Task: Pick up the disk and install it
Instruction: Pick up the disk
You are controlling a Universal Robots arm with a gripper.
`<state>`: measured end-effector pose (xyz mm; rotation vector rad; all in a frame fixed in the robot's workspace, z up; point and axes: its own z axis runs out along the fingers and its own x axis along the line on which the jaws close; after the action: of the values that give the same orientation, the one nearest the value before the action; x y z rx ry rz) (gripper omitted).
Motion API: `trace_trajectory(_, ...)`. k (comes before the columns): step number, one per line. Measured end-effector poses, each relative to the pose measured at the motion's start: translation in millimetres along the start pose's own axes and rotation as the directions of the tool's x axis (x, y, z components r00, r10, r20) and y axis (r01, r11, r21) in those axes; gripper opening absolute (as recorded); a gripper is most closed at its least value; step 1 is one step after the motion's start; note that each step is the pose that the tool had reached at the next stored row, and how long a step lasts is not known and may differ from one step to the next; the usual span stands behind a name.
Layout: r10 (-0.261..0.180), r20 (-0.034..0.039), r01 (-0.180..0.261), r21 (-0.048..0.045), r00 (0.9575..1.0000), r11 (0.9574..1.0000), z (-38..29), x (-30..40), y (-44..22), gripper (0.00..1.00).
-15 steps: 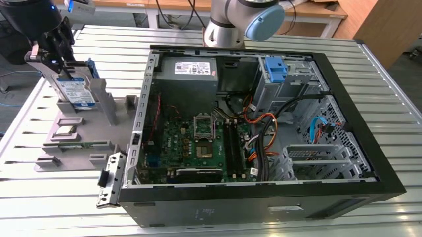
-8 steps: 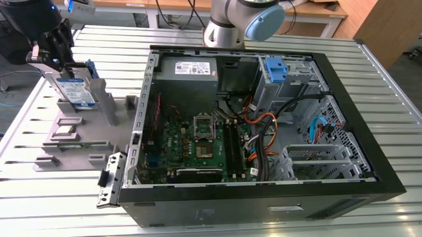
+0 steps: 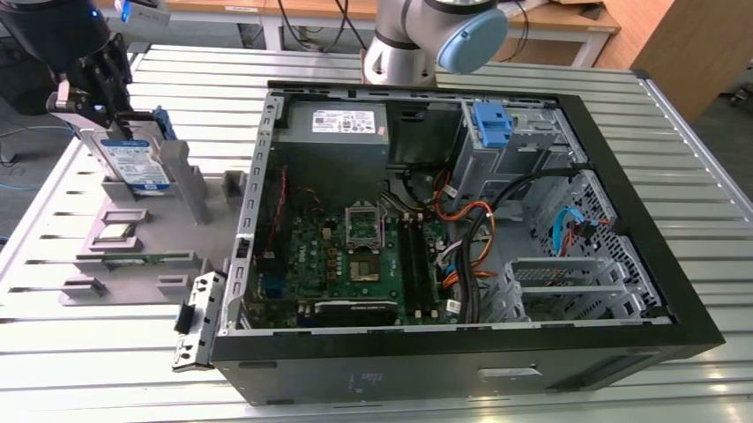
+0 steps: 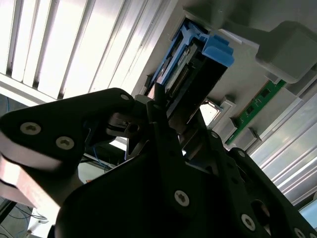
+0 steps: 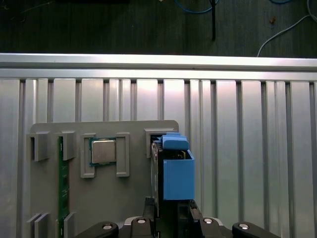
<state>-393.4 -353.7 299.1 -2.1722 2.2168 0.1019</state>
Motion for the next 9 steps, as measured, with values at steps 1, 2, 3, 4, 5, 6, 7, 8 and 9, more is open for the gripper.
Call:
trace_trajectory(1, 0.0, 0.0, 0.0, 0.0, 1.0, 1.0, 0.0, 0.0, 0.0, 0.35)
trace_trajectory(2, 0.0, 0.0, 0.0, 0.0, 1.0, 1.0, 0.0, 0.0, 0.0, 0.35)
trace_trajectory(3, 0.0, 0.0, 0.0, 0.0001, 1.0, 1.0, -0.1, 0.0, 0.0, 0.35)
trace_trajectory(4, 0.0, 0.0, 0.0, 0.0, 1.0, 1.0, -0.6, 0.0, 0.1, 0.35)
trace_trajectory(5, 0.0, 0.0, 0.0, 0.0, 1.0, 1.0, -1.4, -0.1, 0.1, 0.35)
trace_trajectory(6, 0.0, 0.0, 0.0, 0.0001, 1.0, 1.0, -2.2, -0.2, 0.0, 0.35)
trace_trajectory(7, 0.0, 0.0001, 0.0, 0.0002, 1.0, 1.0, -2.6, -0.2, 0.1, 0.35)
trace_trajectory(8, 0.0, 0.0001, 0.0, 0.0003, 1.0, 1.0, -2.6, -0.2, 0.0, 0.35)
trace_trajectory(9, 0.0, 0.0001, 0.0, 0.0003, 1.0, 1.0, -2.6, -0.2, 0.0, 0.35)
